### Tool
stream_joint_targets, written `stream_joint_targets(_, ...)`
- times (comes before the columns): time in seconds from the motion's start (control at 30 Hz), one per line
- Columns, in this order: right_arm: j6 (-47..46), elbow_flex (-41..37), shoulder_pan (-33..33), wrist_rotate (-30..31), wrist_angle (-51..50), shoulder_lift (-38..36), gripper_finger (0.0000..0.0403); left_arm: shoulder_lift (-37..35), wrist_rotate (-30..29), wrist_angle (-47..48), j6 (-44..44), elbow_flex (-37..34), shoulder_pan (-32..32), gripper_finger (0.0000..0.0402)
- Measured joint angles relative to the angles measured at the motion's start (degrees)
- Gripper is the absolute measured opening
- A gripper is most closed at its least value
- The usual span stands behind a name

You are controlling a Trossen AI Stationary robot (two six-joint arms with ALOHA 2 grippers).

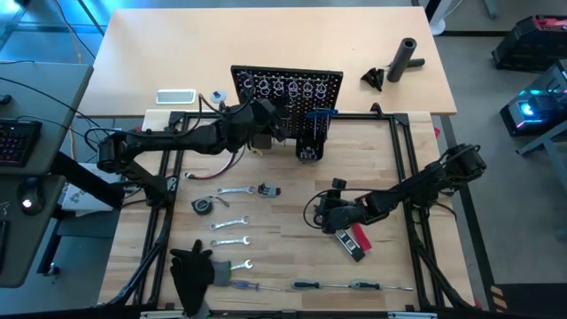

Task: Hang tools onto peg board
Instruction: Hang the black wire stripper on the black pegboard, then put the allen key holder into the small black bin on the black pegboard

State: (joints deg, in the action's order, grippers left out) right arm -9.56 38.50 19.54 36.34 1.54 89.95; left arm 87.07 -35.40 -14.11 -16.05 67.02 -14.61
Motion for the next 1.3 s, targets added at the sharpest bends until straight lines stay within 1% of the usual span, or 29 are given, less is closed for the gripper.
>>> stream_joint_targets(0.23, 0.1, 0.0, 0.0, -0.1, -0.1, 0.0, 0.0142, -0.2, 0.0, 1.5, 0.9, 0.0, 0.5, 0.0183)
stream_joint_targets(0.3, 0.1, 0.0, 0.0, -0.1, -0.4, 0.0, 0.0142, -0.6, -0.6, 1.5, 0.9, 0.0, 1.0, 0.02)
stream_joint_targets(0.4, 0.2, 0.0, 0.0, -0.1, -0.4, 0.0, 0.0142, -1.8, -2.8, 3.0, 0.5, 0.0, 1.6, 0.0216)
stream_joint_targets(0.47, 0.2, 0.0, 0.0, -0.1, -0.5, 0.0, 0.0142, -2.8, -3.9, 5.3, 0.6, 0.0, 1.8, 0.022)
stream_joint_targets(0.73, 1.0, 0.0, 0.0, 0.6, -0.4, 0.0, 0.0142, -6.7, -3.9, 17.4, 6.3, 0.0, 3.4, 0.0221)
stream_joint_targets(1.07, 1.0, 0.0, 0.0, 0.7, -0.4, 0.0, 0.0142, -11.6, -4.4, 27.6, 9.9, 0.0, 7.5, 0.0221)
stream_joint_targets(1.3, 1.1, 0.0, 0.0, 0.7, -0.1, 0.0, 0.0142, -15.0, -4.5, 38.4, 15.2, -0.1, 11.3, 0.022)
